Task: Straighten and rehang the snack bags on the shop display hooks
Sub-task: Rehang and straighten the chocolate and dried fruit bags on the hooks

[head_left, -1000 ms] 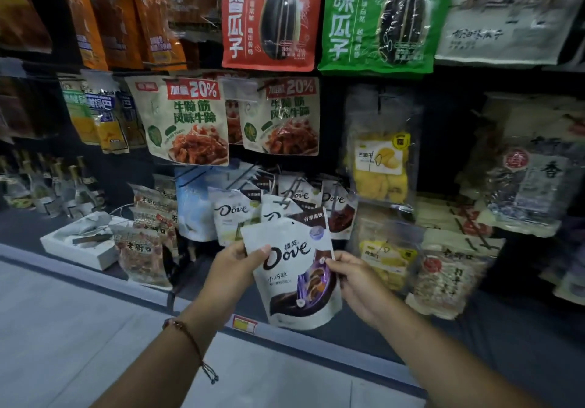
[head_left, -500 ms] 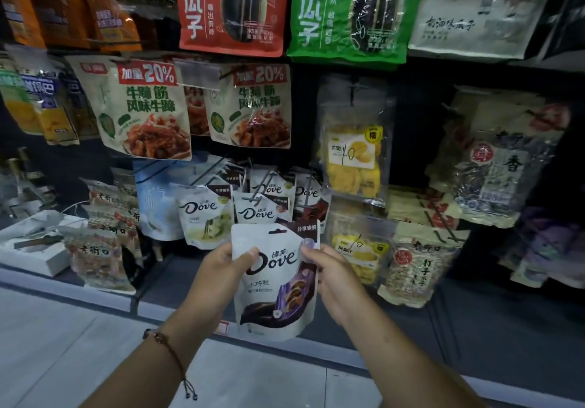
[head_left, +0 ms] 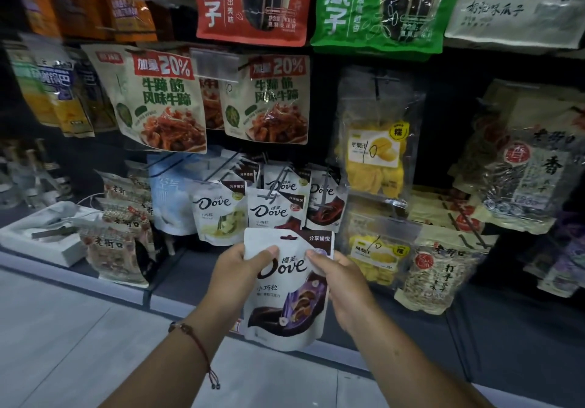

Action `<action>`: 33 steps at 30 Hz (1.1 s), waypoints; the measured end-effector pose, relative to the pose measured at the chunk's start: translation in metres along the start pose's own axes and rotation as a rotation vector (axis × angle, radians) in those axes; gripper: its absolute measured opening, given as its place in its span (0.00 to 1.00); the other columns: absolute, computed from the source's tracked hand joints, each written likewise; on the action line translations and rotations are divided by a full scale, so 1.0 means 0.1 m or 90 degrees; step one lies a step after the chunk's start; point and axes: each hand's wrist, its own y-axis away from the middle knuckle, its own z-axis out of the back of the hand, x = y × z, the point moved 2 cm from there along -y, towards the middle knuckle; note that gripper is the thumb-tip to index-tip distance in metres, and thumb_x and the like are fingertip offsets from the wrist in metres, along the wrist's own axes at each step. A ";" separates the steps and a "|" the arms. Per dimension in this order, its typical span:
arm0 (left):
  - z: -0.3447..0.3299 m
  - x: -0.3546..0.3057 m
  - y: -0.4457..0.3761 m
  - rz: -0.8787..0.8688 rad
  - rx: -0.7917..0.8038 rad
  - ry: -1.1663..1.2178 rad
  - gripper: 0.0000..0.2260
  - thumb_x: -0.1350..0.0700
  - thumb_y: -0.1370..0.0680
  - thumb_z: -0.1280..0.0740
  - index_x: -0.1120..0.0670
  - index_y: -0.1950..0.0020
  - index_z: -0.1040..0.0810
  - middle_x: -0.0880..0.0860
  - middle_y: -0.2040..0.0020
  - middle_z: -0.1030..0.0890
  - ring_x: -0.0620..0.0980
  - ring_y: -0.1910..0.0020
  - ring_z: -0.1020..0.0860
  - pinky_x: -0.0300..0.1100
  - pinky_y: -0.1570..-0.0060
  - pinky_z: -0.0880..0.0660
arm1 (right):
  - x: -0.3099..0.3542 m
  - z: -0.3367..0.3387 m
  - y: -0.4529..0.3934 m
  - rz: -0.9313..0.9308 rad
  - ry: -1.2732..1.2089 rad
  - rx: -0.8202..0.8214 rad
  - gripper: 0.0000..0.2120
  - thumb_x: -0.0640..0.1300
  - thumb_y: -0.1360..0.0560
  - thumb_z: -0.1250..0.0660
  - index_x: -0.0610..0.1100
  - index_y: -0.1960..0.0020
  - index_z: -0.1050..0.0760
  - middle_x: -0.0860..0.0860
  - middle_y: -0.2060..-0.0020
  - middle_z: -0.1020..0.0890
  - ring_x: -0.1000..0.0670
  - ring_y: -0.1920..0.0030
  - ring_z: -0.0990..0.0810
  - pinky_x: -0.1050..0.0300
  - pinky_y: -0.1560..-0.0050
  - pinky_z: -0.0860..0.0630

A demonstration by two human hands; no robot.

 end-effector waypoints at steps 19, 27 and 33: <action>-0.71 0.22 -1.03 0.015 0.006 0.016 0.05 0.53 0.22 0.30 0.54 0.53 0.17 0.52 0.60 0.14 0.54 0.59 0.15 0.53 0.53 0.18 | 0.01 0.45 -0.93 -0.049 0.028 -0.174 0.06 0.47 0.24 0.30 0.44 0.53 0.20 0.49 0.60 0.14 0.49 0.61 0.16 0.59 0.65 0.26; -0.82 0.27 -1.29 0.023 0.020 0.044 0.06 0.53 0.22 0.31 0.54 0.53 0.17 0.54 0.60 0.14 0.55 0.60 0.15 0.52 0.56 0.18 | -0.03 0.45 -1.19 -0.062 -0.003 -0.215 0.06 0.46 0.24 0.29 0.43 0.54 0.20 0.47 0.58 0.14 0.47 0.59 0.16 0.57 0.62 0.23; -0.85 0.31 -1.40 0.026 -0.008 0.041 0.07 0.54 0.22 0.30 0.56 0.55 0.17 0.55 0.62 0.14 0.56 0.62 0.15 0.48 0.62 0.18 | -0.08 0.42 -1.32 -0.076 -0.004 -0.235 0.05 0.48 0.24 0.30 0.46 0.54 0.21 0.48 0.58 0.14 0.46 0.55 0.16 0.54 0.54 0.21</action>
